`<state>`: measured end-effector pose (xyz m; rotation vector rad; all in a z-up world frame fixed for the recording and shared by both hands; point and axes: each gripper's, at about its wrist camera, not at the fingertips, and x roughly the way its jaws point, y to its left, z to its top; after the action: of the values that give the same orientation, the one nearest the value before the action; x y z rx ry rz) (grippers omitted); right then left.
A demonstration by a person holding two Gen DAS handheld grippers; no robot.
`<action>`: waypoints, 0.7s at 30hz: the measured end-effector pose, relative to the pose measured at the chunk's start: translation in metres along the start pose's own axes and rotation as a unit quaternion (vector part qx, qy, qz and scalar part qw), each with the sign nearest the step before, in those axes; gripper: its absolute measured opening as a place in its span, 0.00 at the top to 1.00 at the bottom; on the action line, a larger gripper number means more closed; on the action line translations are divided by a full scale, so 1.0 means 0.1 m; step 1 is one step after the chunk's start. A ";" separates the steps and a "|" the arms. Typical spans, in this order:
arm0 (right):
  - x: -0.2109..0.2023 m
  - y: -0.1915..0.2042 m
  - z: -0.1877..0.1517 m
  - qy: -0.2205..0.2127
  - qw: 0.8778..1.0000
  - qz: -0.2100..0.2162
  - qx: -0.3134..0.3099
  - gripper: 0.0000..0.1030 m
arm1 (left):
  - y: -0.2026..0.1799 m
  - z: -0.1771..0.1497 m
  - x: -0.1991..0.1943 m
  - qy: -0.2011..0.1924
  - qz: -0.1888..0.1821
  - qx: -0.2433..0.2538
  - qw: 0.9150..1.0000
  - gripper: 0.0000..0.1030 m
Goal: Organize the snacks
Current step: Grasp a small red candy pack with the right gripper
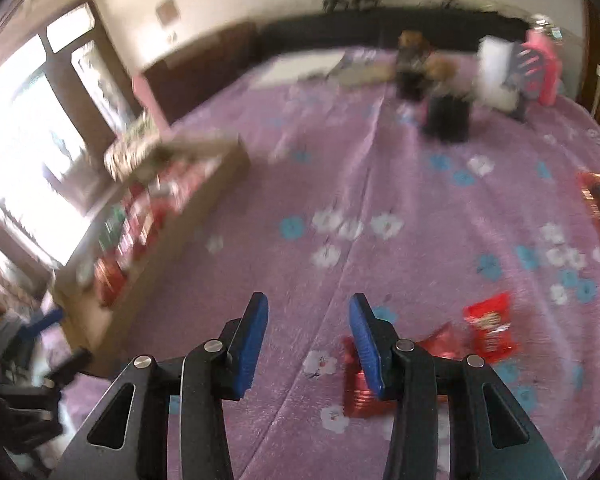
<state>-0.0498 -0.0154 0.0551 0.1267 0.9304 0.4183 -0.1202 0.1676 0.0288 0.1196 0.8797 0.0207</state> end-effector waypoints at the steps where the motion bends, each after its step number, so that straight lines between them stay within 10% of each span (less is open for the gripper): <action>1: -0.07 -0.09 0.02 -0.009 1.000 -0.006 0.009 0.57 | -0.01 0.00 0.00 0.000 -0.003 0.000 1.000 0.36; 10: -0.23 -0.95 -0.11 -0.018 0.993 -0.046 0.107 0.54 | -0.20 0.05 -0.12 -0.017 -0.064 -0.001 0.998 0.36; 21: -0.08 -1.06 -0.26 -0.014 0.989 -0.070 0.129 0.54 | -0.59 0.18 -0.03 -0.005 -0.129 0.026 0.991 0.36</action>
<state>-0.0433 -0.1175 0.0154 0.3009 0.9558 0.1642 -0.1103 0.1070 0.0357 0.0545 0.8797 -0.2445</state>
